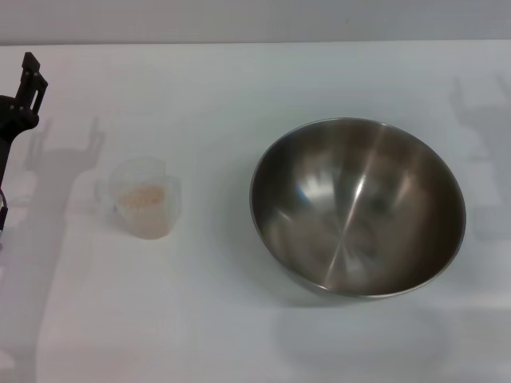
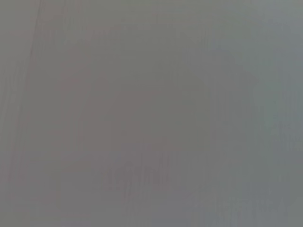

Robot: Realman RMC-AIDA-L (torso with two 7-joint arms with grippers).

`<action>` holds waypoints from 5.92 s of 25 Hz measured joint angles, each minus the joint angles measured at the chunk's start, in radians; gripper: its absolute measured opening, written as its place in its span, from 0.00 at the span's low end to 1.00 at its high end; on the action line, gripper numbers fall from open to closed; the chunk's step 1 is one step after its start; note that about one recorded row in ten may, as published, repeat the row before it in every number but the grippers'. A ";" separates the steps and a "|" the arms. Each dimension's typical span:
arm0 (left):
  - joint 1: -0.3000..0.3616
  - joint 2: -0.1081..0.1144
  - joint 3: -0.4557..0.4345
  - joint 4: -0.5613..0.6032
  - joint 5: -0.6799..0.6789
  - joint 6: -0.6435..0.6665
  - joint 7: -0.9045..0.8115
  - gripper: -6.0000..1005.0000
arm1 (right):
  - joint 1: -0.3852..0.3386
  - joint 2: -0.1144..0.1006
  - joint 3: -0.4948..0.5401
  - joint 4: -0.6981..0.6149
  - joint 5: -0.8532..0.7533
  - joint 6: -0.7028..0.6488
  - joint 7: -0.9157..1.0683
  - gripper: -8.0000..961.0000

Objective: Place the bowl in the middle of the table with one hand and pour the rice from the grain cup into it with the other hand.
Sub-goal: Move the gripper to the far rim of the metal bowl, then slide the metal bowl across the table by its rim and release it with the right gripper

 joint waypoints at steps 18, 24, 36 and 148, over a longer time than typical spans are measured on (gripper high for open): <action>0.046 0.000 0.001 -0.003 -0.001 0.018 -0.002 0.74 | -0.254 0.005 0.090 -1.076 -0.062 1.449 -0.145 0.76; 0.050 0.000 -0.002 -0.001 -0.002 0.018 -0.002 0.73 | -0.204 -0.002 0.280 -1.484 -0.056 2.287 -0.038 0.76; 0.050 0.000 -0.001 -0.003 -0.001 0.018 -0.002 0.73 | 0.112 -0.009 0.679 -1.580 -0.062 3.127 0.045 0.76; 0.010 0.000 0.010 -0.004 -0.001 0.009 -0.005 0.68 | 0.260 -0.007 0.809 -0.728 0.107 2.748 -0.354 0.03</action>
